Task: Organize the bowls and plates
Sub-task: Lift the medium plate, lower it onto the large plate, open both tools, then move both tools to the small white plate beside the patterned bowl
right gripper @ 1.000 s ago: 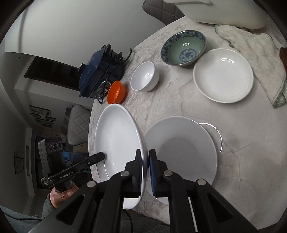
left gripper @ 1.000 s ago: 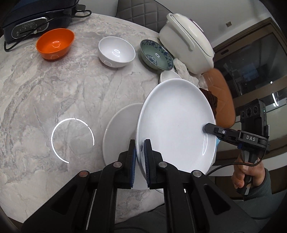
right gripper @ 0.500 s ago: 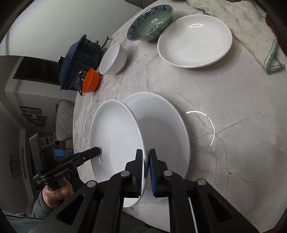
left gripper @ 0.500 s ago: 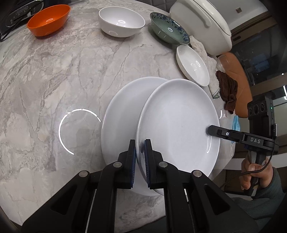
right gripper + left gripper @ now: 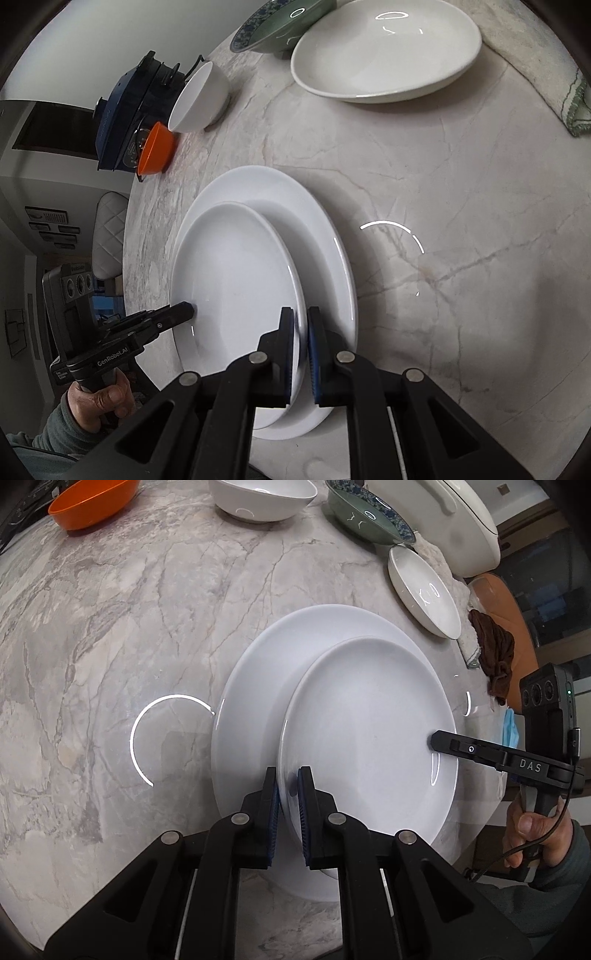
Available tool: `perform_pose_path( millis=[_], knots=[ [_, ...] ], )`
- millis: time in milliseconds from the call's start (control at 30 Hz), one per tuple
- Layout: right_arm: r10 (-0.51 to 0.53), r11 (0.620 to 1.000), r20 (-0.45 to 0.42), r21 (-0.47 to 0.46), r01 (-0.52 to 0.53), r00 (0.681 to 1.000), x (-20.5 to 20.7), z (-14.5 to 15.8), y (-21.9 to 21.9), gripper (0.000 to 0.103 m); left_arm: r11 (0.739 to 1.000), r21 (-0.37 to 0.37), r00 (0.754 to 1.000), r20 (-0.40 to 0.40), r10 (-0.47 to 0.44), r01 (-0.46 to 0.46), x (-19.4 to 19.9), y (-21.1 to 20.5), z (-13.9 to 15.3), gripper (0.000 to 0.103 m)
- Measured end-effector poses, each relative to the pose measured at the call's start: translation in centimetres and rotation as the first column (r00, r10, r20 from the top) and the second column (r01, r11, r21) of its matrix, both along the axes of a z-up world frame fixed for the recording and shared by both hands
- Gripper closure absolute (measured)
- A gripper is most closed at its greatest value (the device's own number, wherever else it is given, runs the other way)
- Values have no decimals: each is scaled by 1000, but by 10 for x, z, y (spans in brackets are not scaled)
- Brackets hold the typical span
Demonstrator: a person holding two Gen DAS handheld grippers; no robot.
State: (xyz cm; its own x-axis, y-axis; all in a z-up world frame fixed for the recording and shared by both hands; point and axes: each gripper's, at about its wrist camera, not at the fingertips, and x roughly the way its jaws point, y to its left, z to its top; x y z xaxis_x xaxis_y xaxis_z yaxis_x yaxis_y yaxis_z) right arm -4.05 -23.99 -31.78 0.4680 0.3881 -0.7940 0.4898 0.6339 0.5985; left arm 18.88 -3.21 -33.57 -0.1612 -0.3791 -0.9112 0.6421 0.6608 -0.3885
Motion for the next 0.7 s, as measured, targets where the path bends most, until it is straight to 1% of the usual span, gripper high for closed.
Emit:
perform_pose_path(
  millis=[100,167,300,400,433,467,500,533,567,600,700],
  knots=[
    [38,998,-6,-59,-39,999,4,4,6,92,1000,9,1000,9,1,-1,-2,0,2,94],
    [59,994,-10,-95,-59,998,4,7,9,92,1000,1,1000,9,9,-9,-2,1,2,93],
    [56,992,-4,-114,-56,998,2,8,10,91,1000,-15,1000,6,17,-17,-1,6,3,92],
    [51,992,-1,-116,-50,999,2,8,11,88,999,-39,1000,9,20,-19,-1,9,7,81],
    [48,992,2,-115,-48,999,2,9,12,85,999,-51,1000,10,20,-20,-1,10,9,74],
    [46,992,8,-115,-45,999,2,10,12,82,998,-67,1000,9,21,-20,-1,10,11,62],
    [46,993,17,-113,-44,999,1,11,13,75,996,-89,1000,5,20,-20,-1,10,13,55],
    [48,993,28,-111,-45,998,2,12,14,68,994,-103,1000,5,19,-18,-2,10,16,44],
    [53,992,37,-113,-49,998,3,13,16,65,994,-106,1000,8,13,-12,-2,8,17,40],
    [58,991,38,-121,-53,998,4,14,17,62,995,-101,1000,12,7,-5,-2,7,18,40],
    [62,989,33,-133,-57,998,5,17,19,58,995,-101,1000,14,12,-10,-1,7,20,40]
  ],
)
